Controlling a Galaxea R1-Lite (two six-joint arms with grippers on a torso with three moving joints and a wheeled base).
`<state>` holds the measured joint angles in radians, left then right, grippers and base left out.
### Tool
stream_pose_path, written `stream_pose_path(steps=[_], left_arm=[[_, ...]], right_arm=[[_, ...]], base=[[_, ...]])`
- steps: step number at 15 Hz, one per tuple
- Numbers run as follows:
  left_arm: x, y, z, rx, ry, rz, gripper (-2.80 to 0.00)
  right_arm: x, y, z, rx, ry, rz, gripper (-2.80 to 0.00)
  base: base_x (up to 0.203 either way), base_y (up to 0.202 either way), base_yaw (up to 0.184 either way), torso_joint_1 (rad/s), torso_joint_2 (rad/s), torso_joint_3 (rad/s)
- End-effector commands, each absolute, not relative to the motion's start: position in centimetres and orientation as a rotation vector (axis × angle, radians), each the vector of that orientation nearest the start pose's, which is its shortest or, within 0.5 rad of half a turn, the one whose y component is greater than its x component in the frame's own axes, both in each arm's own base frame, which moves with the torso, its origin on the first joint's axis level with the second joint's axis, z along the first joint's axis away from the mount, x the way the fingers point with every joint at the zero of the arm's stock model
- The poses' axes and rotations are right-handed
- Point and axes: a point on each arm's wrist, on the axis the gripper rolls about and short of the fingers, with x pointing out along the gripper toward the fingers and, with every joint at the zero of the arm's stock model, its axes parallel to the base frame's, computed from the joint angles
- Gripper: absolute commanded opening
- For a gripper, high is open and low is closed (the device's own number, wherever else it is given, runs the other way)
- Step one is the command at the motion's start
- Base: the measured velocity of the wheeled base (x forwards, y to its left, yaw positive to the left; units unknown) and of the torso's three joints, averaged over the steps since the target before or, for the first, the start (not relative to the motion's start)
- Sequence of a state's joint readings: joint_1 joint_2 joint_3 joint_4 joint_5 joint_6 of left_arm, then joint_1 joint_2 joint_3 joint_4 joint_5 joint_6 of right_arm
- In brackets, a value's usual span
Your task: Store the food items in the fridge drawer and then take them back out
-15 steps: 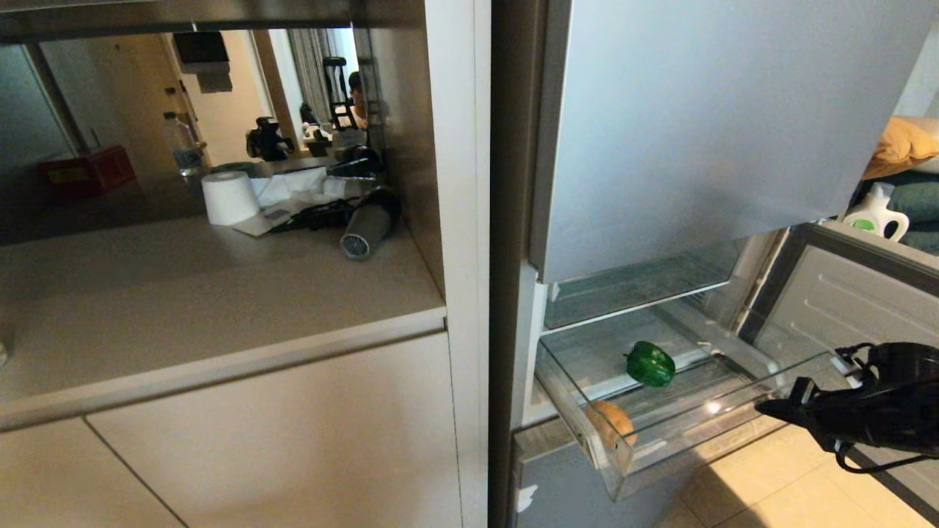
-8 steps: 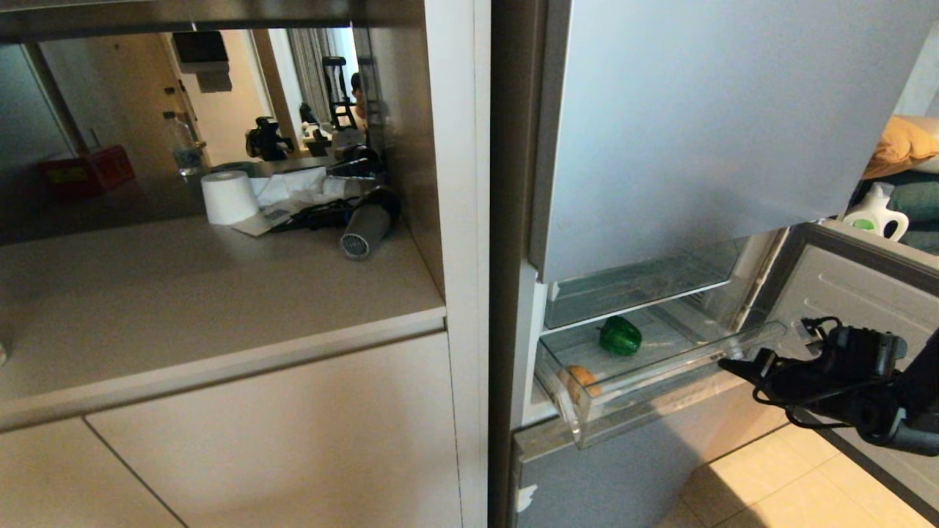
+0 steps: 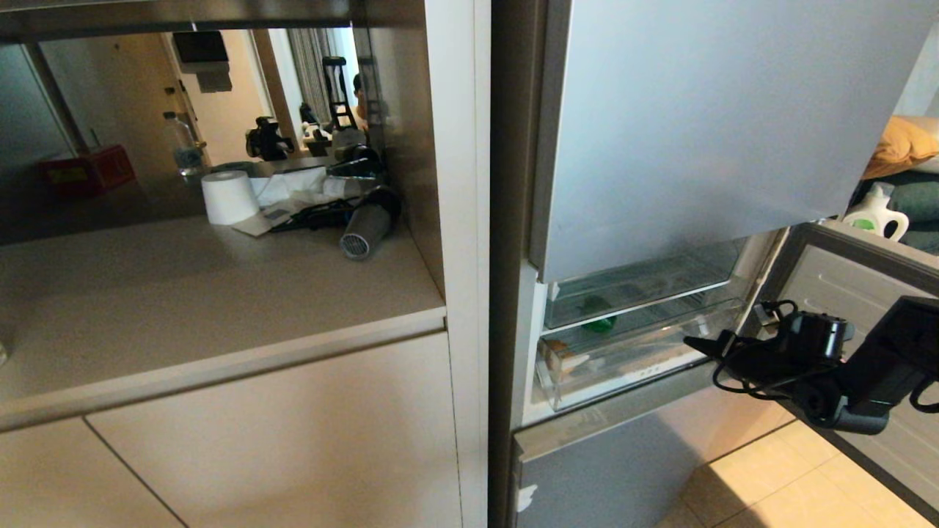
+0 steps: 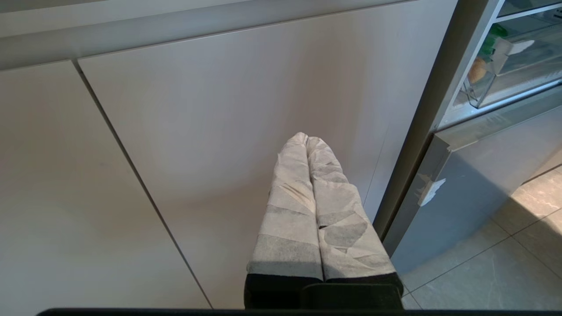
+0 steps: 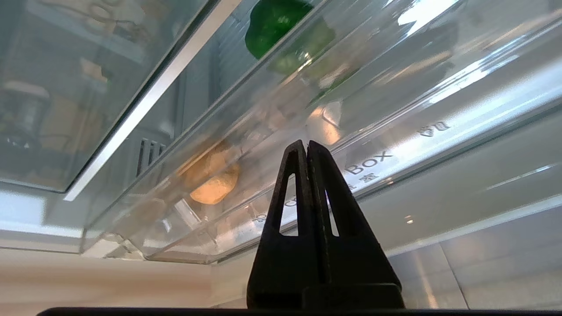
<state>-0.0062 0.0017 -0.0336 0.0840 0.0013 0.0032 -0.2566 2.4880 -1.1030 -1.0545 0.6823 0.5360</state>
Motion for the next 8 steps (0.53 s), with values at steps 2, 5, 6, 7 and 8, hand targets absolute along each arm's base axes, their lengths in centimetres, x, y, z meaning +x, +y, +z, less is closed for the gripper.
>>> stream_pose_path(steps=[2,5,6,7,8], left_arm=[[-2.5,0.0,7.6,0.003,0.054,-0.005,-2.8],[-2.5,0.0,7.6,0.003,0.054,-0.005,-2.8],[-2.5,0.0,7.6,0.003,0.054,-0.005,-2.8],[-2.5,0.0,7.6,0.003,0.054,-0.005,-2.8],[-2.5,0.0,7.6,0.003,0.054,-0.005,-2.8]], right_arm=[[43.7,-9.3,-2.1,0.674,0.41,0.351,-2.8],[45.1,-9.6,-2.3,0.657,0.372,0.362,-2.8],[45.6,-9.4,-2.4,0.657,0.363,0.368,-2.8],[45.7,-9.4,-2.2,0.67,0.362,0.371,-2.8],[46.1,-9.2,-1.9,0.683,0.353,0.377,-2.8]], base=[[0.0,0.0,0.0,0.0,0.0,0.0],[0.0,0.0,0.0,0.0,0.0,0.0],[0.0,0.0,0.0,0.0,0.0,0.0],[0.0,0.0,0.0,0.0,0.0,0.0],[0.0,0.0,0.0,0.0,0.0,0.0]])
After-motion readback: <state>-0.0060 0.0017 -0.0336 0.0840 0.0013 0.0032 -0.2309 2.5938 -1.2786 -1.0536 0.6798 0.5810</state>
